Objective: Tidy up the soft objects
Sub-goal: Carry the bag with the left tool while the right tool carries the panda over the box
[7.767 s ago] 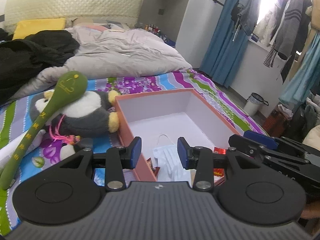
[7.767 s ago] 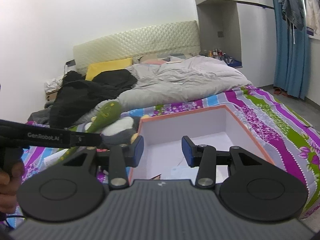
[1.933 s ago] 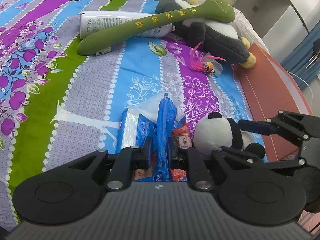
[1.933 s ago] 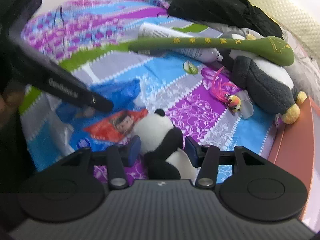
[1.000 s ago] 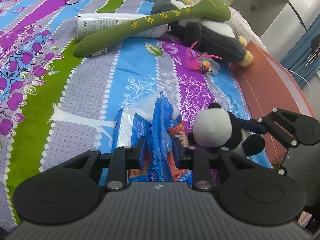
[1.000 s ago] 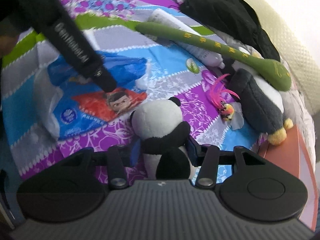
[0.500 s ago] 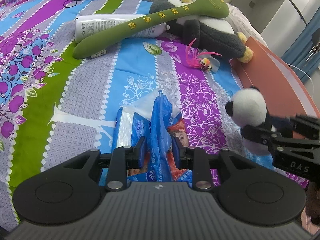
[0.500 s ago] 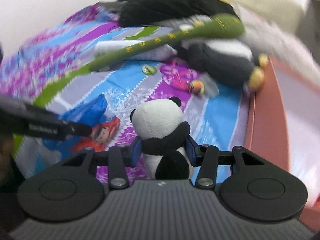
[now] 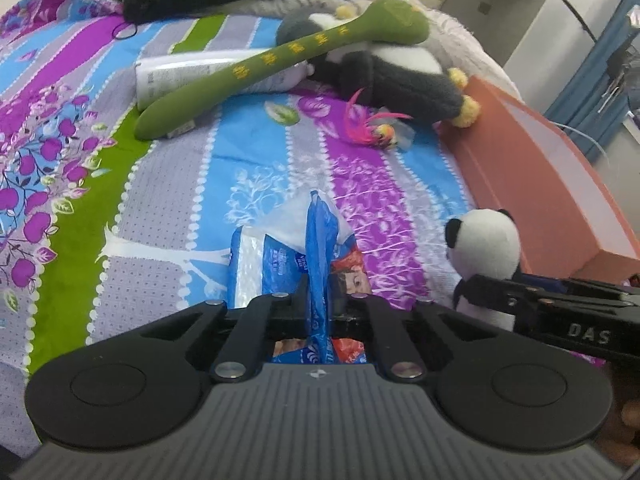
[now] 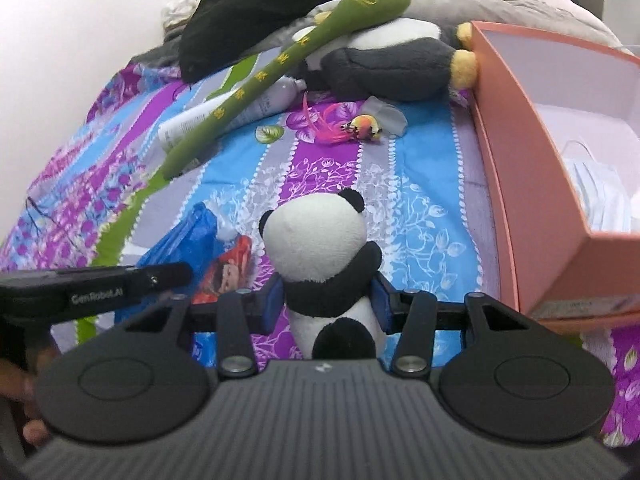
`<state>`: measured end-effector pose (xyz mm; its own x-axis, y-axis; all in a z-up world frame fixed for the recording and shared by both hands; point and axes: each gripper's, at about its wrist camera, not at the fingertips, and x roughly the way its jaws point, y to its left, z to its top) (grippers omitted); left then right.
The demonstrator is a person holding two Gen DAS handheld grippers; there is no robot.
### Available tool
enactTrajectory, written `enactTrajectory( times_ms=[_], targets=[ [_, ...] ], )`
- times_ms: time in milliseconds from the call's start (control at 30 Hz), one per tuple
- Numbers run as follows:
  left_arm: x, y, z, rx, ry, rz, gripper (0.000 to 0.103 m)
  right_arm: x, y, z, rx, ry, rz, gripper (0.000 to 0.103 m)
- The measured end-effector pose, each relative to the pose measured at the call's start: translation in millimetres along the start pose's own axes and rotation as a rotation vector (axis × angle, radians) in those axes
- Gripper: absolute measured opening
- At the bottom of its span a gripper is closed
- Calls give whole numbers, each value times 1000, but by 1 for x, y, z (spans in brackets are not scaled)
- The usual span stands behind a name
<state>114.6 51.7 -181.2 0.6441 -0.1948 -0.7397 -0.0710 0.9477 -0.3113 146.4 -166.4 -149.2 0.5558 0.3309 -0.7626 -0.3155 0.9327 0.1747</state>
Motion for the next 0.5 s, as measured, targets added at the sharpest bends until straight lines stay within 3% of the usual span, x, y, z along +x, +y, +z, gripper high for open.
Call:
enactTrajectory(
  times_ms=[233,500],
  targets=[
    [-34,-20,8,28,-42,-35,8,-33,4,3,12,-65,17,49],
    [-70,-52,34,84,-111,-96,8,-79,0,18,32,-200,-3,49]
  ],
)
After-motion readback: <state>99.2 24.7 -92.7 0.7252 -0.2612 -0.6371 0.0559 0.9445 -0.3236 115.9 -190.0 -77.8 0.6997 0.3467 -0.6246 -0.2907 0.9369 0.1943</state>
